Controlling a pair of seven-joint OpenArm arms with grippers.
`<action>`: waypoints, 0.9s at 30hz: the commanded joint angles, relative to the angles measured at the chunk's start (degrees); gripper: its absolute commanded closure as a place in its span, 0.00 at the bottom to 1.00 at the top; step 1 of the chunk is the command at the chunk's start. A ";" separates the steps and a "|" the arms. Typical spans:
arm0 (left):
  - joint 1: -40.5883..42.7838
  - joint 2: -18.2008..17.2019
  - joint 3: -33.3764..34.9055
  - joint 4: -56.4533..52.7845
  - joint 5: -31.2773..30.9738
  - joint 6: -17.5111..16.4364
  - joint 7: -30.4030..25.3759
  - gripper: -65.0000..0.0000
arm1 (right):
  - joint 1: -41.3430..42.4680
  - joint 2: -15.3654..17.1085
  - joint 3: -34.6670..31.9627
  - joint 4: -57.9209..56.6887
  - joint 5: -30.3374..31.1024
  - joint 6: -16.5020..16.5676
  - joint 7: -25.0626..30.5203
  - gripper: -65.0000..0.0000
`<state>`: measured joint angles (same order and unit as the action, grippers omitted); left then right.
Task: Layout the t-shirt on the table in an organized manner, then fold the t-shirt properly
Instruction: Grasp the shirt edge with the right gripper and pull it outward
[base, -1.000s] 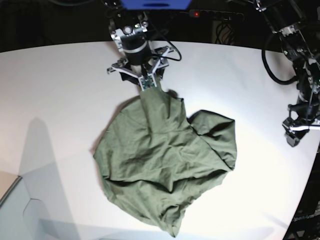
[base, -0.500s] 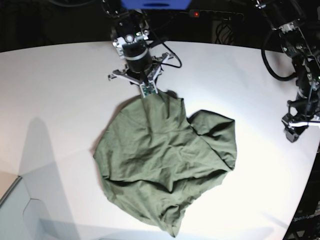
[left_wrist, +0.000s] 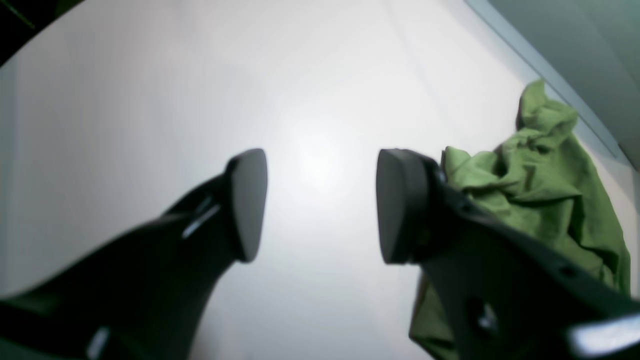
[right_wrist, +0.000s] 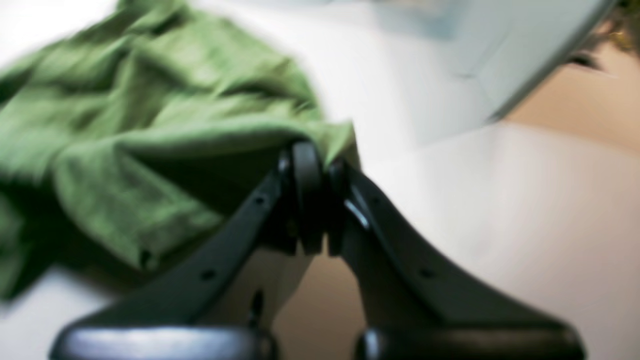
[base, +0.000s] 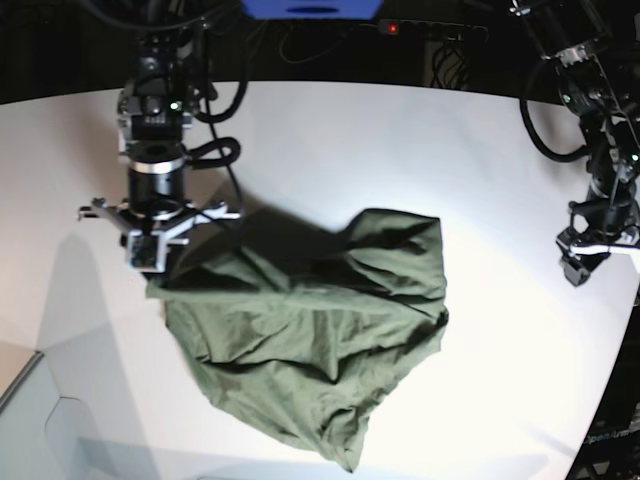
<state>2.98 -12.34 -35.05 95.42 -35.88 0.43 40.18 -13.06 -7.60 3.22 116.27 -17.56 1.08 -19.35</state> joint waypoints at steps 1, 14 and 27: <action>-0.83 -0.72 -0.07 1.15 -0.47 -0.29 -1.11 0.47 | 1.85 -0.62 2.01 0.87 -0.42 -0.60 2.52 1.00; -1.01 -0.28 0.01 1.24 -5.22 -0.38 -1.11 0.47 | 23.30 -1.40 29.00 -1.50 -0.33 -7.72 2.96 1.00; -0.92 -0.80 0.01 0.80 -12.52 -0.38 -1.02 0.47 | 24.44 5.53 30.67 -18.91 -0.33 -7.63 -5.74 0.58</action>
<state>2.85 -12.23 -34.81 95.39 -47.27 0.40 40.10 10.24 -2.61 34.11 96.27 -17.63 -6.48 -26.94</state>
